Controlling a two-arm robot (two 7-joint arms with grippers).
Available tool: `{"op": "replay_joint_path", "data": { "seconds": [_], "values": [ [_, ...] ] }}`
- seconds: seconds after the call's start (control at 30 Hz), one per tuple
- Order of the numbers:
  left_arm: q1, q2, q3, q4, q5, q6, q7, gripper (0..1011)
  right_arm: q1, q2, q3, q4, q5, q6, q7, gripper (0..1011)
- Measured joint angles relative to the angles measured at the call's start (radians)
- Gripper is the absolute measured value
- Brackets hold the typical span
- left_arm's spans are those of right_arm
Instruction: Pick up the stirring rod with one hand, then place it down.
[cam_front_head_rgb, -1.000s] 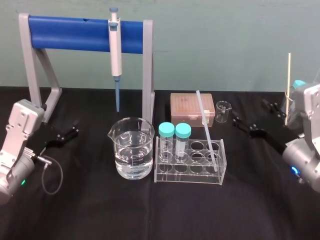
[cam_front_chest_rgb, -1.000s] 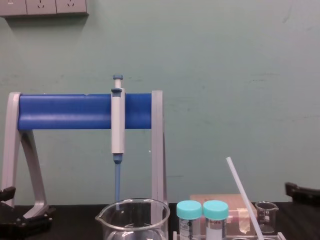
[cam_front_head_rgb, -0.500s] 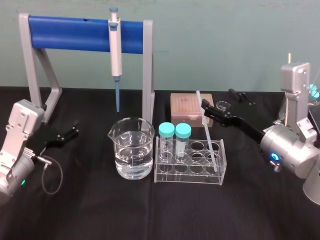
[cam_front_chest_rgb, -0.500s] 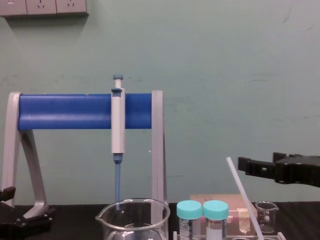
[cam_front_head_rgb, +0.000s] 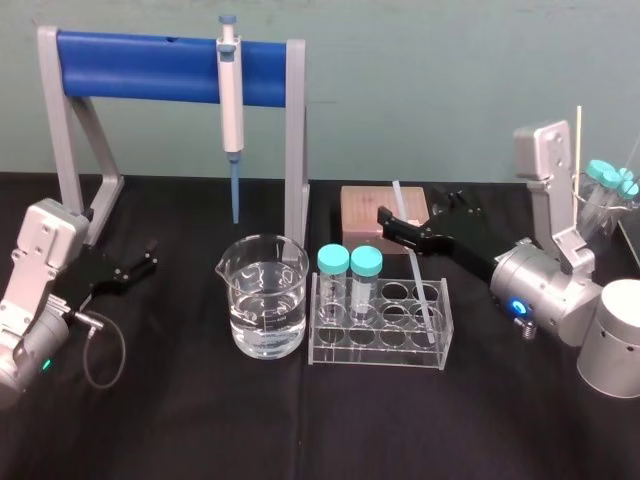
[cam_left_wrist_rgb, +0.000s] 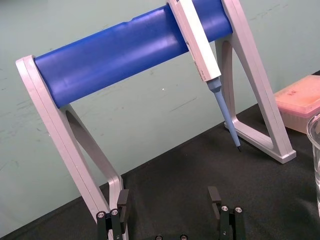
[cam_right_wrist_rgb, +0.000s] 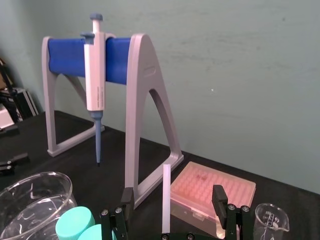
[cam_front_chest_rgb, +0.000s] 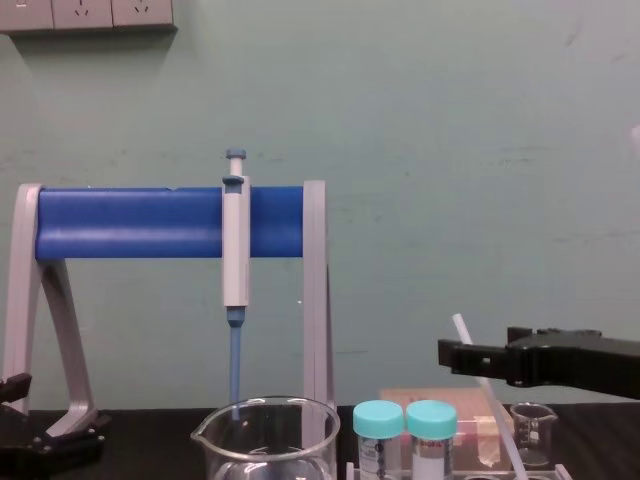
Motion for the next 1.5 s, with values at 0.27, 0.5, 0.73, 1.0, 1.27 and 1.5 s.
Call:
{"op": "replay_joint_path", "data": {
  "seconds": [0.27,0.5,0.73,1.0,1.27,1.5],
  "values": [
    [0.0,0.0,0.0,0.0,0.0,0.0,0.0,1000,0.018,-0.025,-0.002,0.03,-0.03,0.029,0.001,1003],
    [0.0,0.0,0.0,0.0,0.0,0.0,0.0,1000,0.027,-0.041,0.003,0.05,-0.053,0.046,0.001,1003],
    [0.0,0.0,0.0,0.0,0.0,0.0,0.0,1000,0.029,-0.044,0.004,0.054,-0.061,0.046,0.002,1003],
    [0.0,0.0,0.0,0.0,0.0,0.0,0.0,1000,0.029,-0.043,0.004,0.053,-0.06,0.046,0.002,947],
    [0.0,0.0,0.0,0.0,0.0,0.0,0.0,1000,0.028,-0.043,0.004,0.052,-0.058,0.046,0.002,743],
    [0.0,0.0,0.0,0.0,0.0,0.0,0.0,1000,0.028,-0.042,0.004,0.052,-0.057,0.046,0.002,526]
  ]
}}
